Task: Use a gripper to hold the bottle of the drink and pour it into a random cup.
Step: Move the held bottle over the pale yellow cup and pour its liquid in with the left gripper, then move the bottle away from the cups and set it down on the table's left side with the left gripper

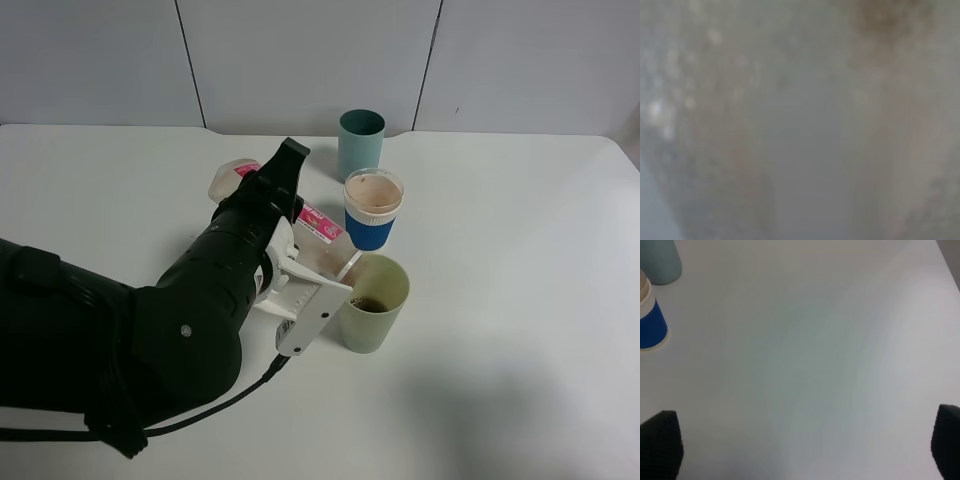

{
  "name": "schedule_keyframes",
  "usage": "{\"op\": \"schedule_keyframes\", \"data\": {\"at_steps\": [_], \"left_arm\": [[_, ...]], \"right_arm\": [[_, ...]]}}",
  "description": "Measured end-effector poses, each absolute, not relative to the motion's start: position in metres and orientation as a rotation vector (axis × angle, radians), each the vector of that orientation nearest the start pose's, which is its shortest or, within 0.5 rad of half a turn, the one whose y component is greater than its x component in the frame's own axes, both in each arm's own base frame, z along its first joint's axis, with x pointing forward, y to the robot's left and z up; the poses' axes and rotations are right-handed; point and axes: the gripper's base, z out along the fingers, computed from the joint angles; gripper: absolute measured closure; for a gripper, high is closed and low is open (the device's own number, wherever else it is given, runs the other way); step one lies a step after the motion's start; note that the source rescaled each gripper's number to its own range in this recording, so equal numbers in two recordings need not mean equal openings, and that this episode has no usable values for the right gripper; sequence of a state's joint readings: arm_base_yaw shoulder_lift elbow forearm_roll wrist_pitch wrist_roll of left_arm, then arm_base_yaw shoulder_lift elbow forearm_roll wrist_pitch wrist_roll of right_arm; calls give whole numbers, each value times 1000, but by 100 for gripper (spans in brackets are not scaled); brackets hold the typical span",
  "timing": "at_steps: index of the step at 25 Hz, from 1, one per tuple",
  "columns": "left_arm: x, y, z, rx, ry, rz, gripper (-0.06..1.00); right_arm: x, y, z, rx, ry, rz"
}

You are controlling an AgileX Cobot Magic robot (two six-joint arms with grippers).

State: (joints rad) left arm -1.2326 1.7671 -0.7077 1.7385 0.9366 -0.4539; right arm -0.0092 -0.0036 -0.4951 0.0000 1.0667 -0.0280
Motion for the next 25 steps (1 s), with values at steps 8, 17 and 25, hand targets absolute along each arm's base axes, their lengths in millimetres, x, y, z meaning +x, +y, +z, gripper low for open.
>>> {"op": "schedule_keyframes", "data": {"at_steps": [8, 17, 25], "left_arm": [[165, -252, 160, 1941, 1030, 1117, 89], [168, -264, 169, 1802, 1156, 988, 89], [168, -266, 170, 1670, 1293, 859, 89]], "right_arm": [[-5, 0, 275, -19, 2052, -23], [-5, 0, 275, -19, 2052, -23], [-5, 0, 275, -19, 2052, -23]]}}
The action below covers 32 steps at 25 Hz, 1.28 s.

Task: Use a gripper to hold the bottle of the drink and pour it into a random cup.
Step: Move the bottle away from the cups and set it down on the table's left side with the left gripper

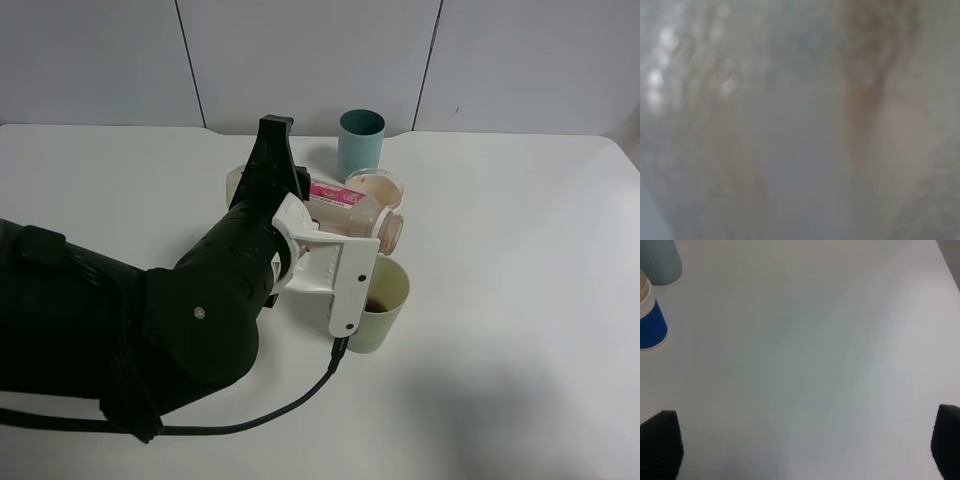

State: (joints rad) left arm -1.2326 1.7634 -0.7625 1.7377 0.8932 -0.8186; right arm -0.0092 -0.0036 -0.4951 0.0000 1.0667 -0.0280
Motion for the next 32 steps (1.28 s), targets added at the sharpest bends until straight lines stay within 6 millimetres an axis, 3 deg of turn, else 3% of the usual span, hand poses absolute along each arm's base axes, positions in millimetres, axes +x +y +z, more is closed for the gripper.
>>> {"op": "schedule_keyframes", "data": {"at_steps": [14, 26, 32], "left_arm": [[199, -237, 202, 1190, 1676, 487, 89], [219, -221, 196, 1144, 1850, 305, 89], [229, -204, 205, 1064, 1925, 194, 89]], "right_arm": [[-5, 0, 275, -19, 2052, -23], [-5, 0, 275, -19, 2052, -23], [-5, 0, 275, -19, 2052, -23]]}}
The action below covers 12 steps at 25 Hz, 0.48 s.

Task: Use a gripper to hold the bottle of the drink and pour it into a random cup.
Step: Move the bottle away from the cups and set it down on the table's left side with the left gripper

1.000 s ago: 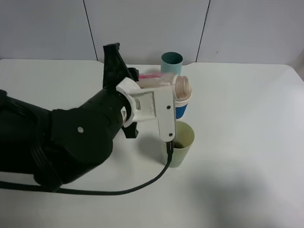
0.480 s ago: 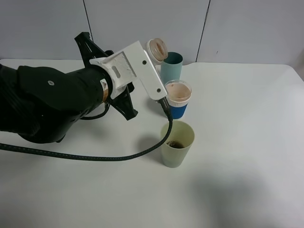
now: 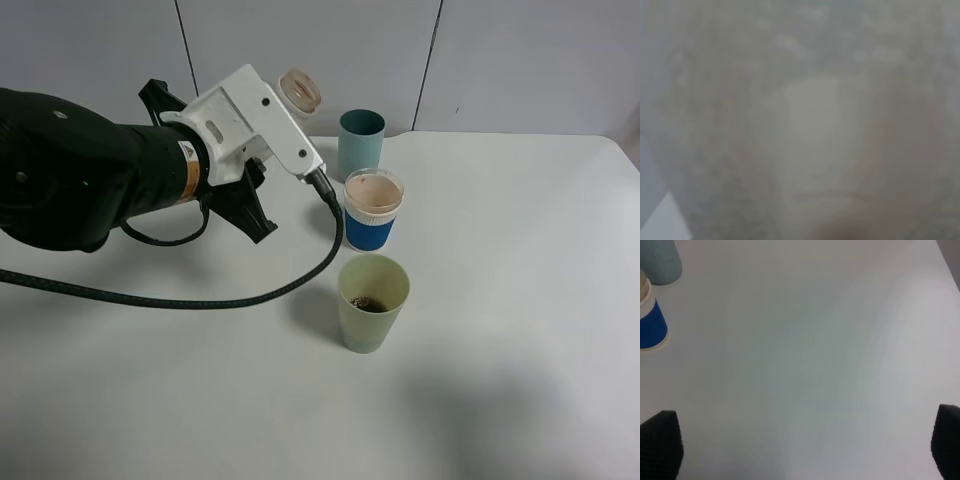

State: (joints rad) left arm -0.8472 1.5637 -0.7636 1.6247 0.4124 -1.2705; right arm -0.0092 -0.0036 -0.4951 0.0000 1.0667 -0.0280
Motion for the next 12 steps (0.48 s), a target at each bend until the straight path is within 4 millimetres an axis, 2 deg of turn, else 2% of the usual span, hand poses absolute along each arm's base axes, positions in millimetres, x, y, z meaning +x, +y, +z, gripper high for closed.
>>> {"op": "schedule_keyframes", "data": {"at_steps": [5, 12], "left_arm": [[237, -189, 213, 1023, 1973, 116, 89], [243, -182, 212, 1109, 1967, -47, 89]], "right_arm": [[-5, 0, 275, -19, 2052, -23], [-5, 0, 275, -19, 2052, -23]]}}
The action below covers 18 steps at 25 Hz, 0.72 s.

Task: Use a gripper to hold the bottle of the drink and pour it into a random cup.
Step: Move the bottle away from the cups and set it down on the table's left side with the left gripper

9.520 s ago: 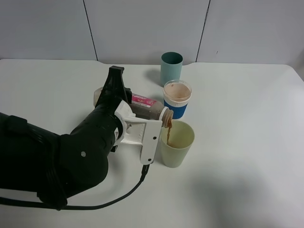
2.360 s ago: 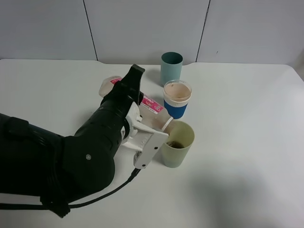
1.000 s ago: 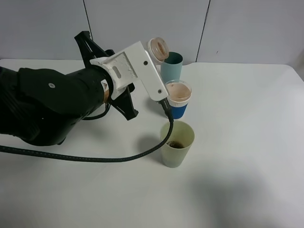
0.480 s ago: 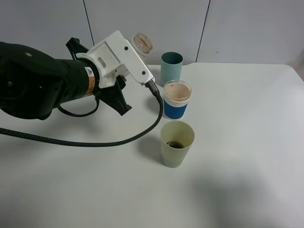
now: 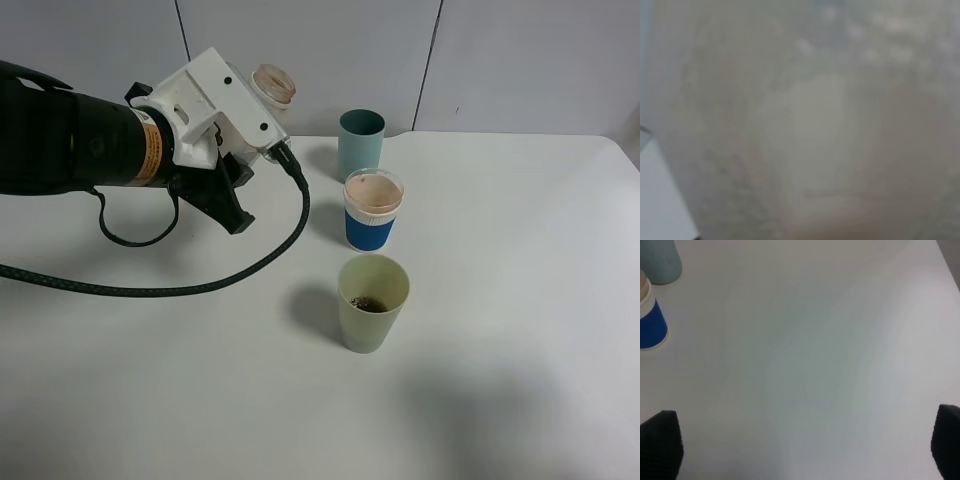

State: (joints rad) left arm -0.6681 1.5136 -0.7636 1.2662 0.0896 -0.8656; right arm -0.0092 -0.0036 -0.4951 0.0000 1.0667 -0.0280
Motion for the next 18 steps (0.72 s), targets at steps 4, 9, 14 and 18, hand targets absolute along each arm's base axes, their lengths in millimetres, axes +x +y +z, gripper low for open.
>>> {"op": "schedule_keyframes", "data": {"at_steps": [4, 9, 14, 18], "left_arm": [[249, -179, 215, 1119, 1919, -138, 89], [259, -171, 222, 1073, 1850, -207, 89], [268, -158, 226, 978, 1770, -272, 89], [268, -142, 220, 895, 1719, -297, 89]], "right_arm": [[-5, 0, 275, -19, 2052, -23], [-5, 0, 275, -19, 2052, -23], [-5, 0, 275, -19, 2052, -23], [-5, 0, 275, -19, 2052, -23]]}}
